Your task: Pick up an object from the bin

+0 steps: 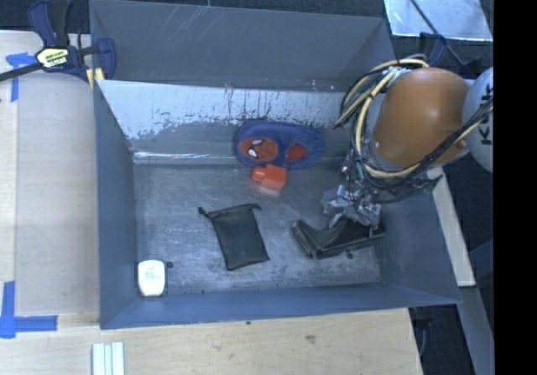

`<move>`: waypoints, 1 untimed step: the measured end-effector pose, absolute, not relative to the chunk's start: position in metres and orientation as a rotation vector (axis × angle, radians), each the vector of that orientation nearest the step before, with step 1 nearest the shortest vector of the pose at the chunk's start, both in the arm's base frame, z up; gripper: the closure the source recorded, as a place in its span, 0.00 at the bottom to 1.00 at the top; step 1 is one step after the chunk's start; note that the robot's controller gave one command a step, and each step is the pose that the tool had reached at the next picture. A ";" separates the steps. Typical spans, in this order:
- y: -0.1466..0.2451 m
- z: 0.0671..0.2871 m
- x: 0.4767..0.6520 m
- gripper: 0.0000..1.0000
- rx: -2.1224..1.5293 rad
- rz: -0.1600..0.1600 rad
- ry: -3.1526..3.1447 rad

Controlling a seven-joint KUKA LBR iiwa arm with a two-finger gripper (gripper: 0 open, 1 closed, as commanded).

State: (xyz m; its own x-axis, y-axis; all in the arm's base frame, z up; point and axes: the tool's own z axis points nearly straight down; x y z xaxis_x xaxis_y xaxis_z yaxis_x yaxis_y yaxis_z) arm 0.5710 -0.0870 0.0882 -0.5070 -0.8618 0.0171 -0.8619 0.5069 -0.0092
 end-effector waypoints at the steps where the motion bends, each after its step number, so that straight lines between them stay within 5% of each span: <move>1: -0.079 0.182 0.596 1.00 1.590 0.010 -2.722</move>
Offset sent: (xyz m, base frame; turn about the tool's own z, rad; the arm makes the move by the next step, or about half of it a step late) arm 0.0215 0.0082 0.0888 -0.0205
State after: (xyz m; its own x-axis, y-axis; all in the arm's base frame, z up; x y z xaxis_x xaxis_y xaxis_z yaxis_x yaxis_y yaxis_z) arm 0.5957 -0.0790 0.1824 -0.4914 -0.8709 -0.0062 -0.8709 0.4914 -0.0112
